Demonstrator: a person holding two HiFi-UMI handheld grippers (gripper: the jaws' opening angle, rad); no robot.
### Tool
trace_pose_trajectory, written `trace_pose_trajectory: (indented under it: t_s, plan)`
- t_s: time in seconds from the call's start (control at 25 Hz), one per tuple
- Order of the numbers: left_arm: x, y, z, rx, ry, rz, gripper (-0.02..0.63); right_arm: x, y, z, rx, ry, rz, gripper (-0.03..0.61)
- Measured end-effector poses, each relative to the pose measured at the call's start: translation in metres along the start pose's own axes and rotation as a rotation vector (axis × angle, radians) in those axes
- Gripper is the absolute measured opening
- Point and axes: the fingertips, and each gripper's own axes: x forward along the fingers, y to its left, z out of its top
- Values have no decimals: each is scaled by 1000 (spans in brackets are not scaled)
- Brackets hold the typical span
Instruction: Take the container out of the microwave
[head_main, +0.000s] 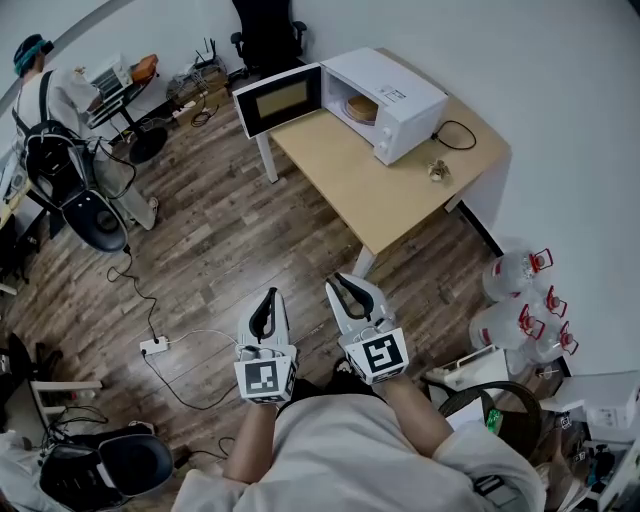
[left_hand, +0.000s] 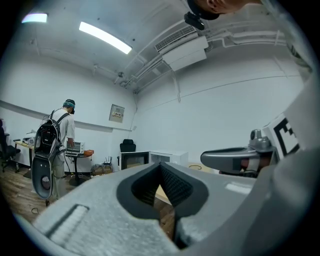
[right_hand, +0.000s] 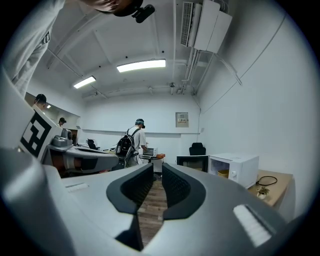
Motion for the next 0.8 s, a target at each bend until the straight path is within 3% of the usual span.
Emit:
trace_pose_trajectory:
  t_s: [0.36,0.8]
  plan:
    - [22,-31,-3,-7,5,30,2,-7,-43,-3,16,-16,25,72]
    - [42,-2,-16,-21,22,78,2,28,-43,-19,17,12,71,74]
